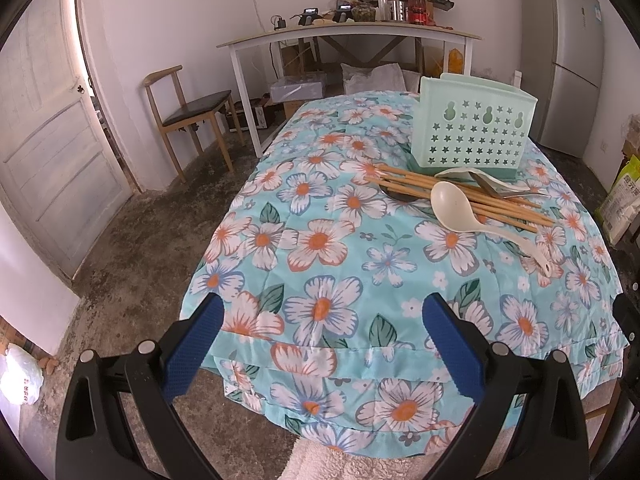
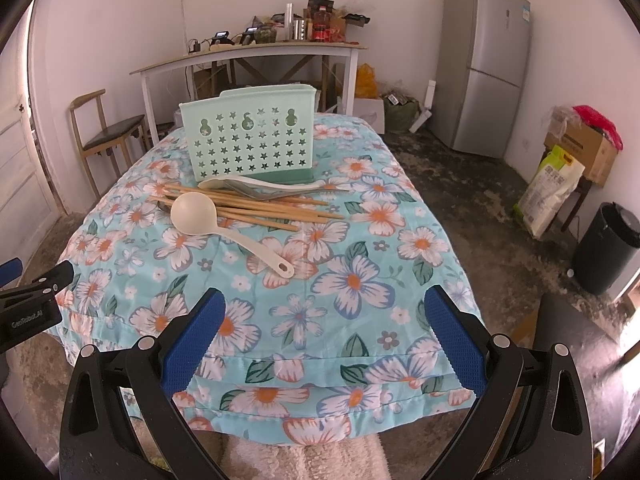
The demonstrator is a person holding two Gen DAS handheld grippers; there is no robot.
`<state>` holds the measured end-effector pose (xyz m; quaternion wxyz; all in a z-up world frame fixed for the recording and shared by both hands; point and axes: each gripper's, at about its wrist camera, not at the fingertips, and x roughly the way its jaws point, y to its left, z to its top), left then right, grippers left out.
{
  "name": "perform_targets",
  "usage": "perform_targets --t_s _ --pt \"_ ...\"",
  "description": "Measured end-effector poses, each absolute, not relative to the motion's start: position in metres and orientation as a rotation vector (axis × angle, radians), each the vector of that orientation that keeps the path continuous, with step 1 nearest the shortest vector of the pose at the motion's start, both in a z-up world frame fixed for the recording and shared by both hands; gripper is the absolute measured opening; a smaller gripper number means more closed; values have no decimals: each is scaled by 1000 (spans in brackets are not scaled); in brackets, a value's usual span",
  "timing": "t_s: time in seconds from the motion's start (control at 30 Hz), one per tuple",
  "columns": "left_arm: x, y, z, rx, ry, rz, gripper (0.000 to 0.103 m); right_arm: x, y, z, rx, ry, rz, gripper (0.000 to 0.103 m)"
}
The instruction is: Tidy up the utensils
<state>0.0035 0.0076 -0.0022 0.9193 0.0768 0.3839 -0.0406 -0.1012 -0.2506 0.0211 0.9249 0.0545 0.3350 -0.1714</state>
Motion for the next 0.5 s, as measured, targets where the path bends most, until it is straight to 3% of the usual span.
perform_targets --t_s 0.5 --pt "21 -5 -7 175 800 -94 97 -98 -255 22 114 706 -382 95"
